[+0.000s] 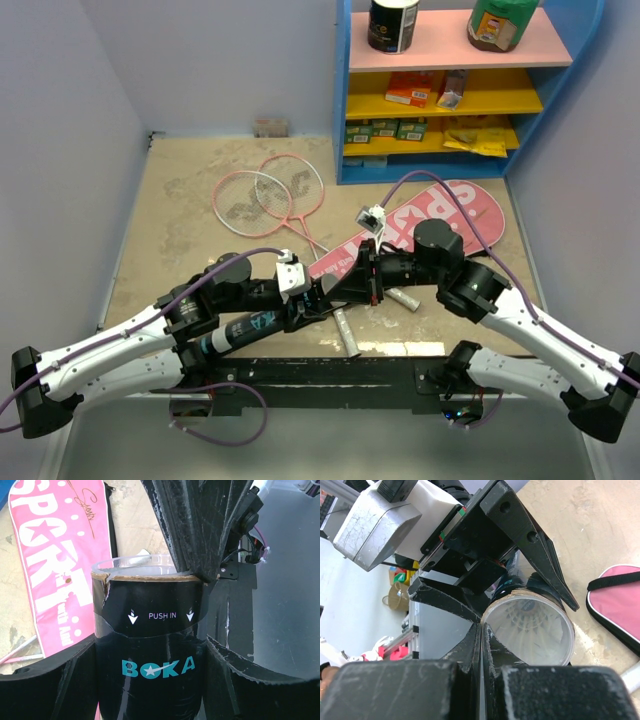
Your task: Pack up the badminton gear
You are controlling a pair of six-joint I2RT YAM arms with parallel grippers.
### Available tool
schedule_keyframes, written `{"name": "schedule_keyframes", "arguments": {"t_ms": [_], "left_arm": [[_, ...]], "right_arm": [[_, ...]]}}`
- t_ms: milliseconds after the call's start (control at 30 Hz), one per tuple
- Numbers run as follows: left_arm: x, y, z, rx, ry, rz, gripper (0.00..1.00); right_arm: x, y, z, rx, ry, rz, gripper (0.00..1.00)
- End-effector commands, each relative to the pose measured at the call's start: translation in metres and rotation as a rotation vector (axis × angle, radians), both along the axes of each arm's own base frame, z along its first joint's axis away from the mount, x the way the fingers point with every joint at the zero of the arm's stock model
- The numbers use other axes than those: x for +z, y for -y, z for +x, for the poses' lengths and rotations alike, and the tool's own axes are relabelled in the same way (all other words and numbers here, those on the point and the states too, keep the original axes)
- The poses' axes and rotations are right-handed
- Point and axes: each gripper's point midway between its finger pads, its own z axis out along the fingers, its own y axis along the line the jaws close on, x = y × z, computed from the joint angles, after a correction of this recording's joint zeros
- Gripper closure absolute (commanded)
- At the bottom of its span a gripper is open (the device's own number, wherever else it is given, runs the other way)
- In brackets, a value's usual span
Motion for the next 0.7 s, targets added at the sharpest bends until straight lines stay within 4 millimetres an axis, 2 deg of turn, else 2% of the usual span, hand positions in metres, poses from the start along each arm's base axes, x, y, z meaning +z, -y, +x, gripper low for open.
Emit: {"name": "schedule_keyframes", "arguments": {"t_ms": [0, 433, 667], "left_arm": [[0.031, 0.007, 0.0, -0.008, 0.038, -0.104, 1.0], [0.034, 0.005, 0.001, -0.003, 0.046, -0.114, 1.0], [0.033, 0.006, 0.0, -0.007, 0.044, -0.113, 1.0]], "right_arm": [[0.019, 0.005, -0.002, -0.01, 0.067, 0.04, 1.0], [0.025, 0.011, 0.002, -0.056, 0.086, 0.025, 1.0], [0.037, 0.009, 0.001, -0.057, 0.097, 0.083, 1.0]]}}
